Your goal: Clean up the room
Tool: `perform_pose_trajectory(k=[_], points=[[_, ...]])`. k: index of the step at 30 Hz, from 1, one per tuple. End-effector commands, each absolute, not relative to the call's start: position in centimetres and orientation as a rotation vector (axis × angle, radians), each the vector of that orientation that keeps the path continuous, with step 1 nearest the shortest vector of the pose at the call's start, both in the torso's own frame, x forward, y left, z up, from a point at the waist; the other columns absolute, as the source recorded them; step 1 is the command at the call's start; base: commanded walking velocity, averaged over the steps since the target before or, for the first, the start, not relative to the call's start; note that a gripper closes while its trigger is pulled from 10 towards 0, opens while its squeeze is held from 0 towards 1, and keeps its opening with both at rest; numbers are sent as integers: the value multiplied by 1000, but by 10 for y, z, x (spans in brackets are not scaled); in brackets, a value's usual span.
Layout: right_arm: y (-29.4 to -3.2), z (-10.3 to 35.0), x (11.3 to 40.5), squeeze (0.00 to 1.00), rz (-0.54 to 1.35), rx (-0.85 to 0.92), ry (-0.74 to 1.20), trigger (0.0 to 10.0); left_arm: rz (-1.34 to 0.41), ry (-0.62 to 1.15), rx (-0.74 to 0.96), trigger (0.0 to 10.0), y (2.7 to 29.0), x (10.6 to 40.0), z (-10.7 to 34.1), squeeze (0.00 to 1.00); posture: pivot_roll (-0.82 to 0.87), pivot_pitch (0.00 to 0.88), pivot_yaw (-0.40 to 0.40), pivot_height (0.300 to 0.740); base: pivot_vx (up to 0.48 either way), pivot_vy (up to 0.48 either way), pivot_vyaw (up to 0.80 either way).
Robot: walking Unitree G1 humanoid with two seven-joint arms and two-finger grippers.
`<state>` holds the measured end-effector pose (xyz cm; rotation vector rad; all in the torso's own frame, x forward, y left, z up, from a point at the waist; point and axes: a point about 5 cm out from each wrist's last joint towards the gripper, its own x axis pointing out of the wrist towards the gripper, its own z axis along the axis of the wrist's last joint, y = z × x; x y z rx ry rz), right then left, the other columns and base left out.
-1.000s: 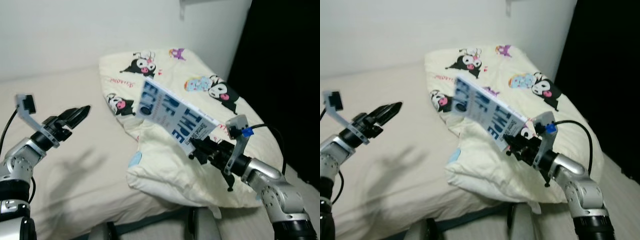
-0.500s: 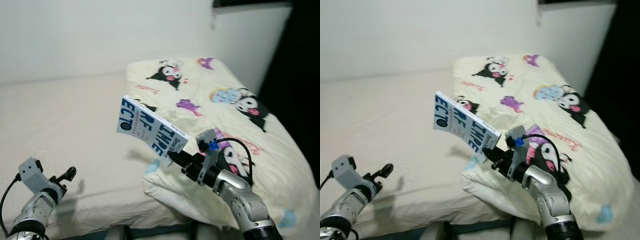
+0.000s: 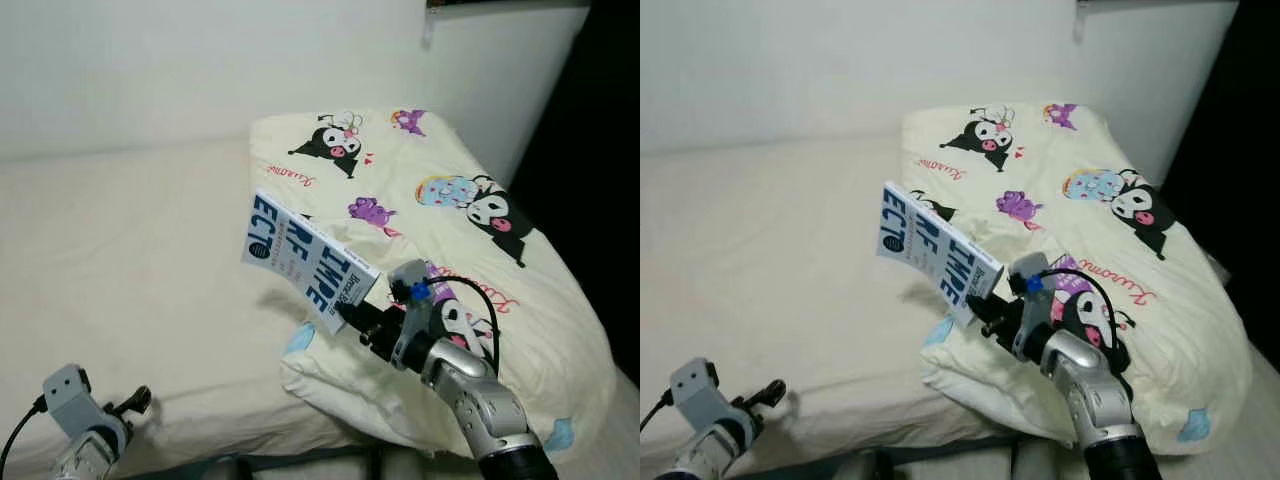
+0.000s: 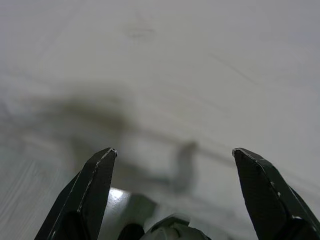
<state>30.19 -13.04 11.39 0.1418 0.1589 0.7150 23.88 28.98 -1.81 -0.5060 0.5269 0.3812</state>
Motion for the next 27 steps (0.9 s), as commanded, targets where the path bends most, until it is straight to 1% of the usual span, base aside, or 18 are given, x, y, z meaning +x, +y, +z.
perform_pose_trajectory(k=[1,5,7,11,16,19,21,23,27], points=[[-125,119,302,0,730,138,117,0,403,593,-501,10000,286,223,-32,0,-113,66,26,620,0,0,0],[-125,119,302,0,731,138,116,0,405,615,-494,10000,283,220,-36,0,-114,65,26,630,0,0,0],[-126,118,302,0,729,137,116,0,381,681,-465,10000,275,215,-43,0,-113,65,26,645,-480,0,0],[-125,117,303,0,730,138,115,0,372,693,-452,10000,273,213,-45,0,-113,65,28,660,-480,0,0],[-124,117,303,0,730,140,111,0,363,698,-458,10000,269,208,-49,0,-111,68,29,685,0,0,0],[-124,117,303,0,732,141,111,0,365,705,-459,10000,268,206,-51,0,-111,68,29,690,0,0,0],[-122,116,302,0,735,145,113,0,367,732,-450,10000,266,201,-55,0,-112,69,26,705,0,0,0],[-122,115,302,0,734,145,115,0,364,741,-443,10000,265,199,-56,0,-112,69,26,710,0,0,0],[-123,102,302,0,719,148,157,0,365,781,-428,10000,261,192,-62,0,-112,63,22,730,0,0,0]])
